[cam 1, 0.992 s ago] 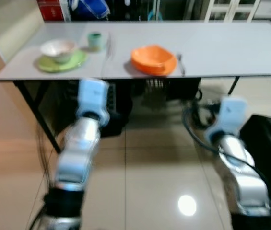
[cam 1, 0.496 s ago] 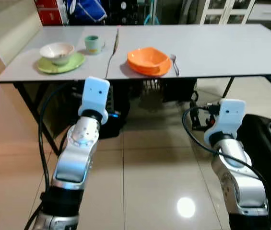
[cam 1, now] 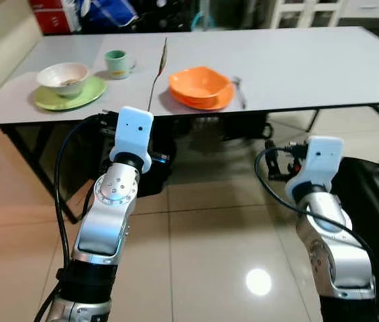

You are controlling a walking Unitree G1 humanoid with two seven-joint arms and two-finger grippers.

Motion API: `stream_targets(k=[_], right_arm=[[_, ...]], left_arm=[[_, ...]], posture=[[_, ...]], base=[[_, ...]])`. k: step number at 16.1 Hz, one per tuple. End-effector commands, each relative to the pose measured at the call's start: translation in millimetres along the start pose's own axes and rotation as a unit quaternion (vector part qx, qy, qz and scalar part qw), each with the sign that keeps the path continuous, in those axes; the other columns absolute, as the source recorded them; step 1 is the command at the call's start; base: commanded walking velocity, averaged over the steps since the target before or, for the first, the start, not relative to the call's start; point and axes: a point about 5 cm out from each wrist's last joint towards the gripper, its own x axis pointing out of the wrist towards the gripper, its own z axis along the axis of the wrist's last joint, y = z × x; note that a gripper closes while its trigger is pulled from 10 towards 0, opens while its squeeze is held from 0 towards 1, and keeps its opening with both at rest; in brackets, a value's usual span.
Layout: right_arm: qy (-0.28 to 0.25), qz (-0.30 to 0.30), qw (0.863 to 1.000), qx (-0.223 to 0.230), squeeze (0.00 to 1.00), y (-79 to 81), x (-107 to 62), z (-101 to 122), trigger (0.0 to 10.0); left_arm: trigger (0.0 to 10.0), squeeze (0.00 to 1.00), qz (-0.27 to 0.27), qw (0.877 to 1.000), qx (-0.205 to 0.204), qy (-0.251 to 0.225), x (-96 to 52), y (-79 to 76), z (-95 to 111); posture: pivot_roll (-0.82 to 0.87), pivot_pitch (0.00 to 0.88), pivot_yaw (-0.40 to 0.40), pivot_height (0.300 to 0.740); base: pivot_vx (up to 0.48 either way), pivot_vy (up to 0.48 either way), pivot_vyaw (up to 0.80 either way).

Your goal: Setting the table

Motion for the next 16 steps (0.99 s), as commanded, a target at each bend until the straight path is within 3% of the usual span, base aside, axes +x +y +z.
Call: stream_targets(k=[1, 11, 16], right_arm=[[0.004, 0.003, 1.000, -0.004, 0.00, 1.2, 0.9, 0.5, 10.0], [0.008, -0.002, 1.000, 0.004, 0.00, 1.0, 2.2, -0.3, 10.0], [0.010, -0.006, 1.000, 0.004, 0.00, 0.2, 3.4, -0.8, 10.0]], left_arm=[[10.0, 0.00, 0.004, 1.000, -0.001, -0.012, 2.7, 2.7, 5.0], [10.0, 0.00, 0.008, 1.000, 0.003, -0.010, 4.2, 7.2, 3.7], [10.0, 0.00, 0.009, 1.000, 0.004, -0.009, 5.0, 8.4, 2.7]], posture=[[-0.03, 0.000, 0.009, 0.740], [-0.03, 0.000, 0.012, 0.740], [-0.03, 0.000, 0.010, 0.740]], base=[[0.442, 0.000, 0.00], [0.462, 0.000, 0.00], [0.467, 0.000, -0.75]])
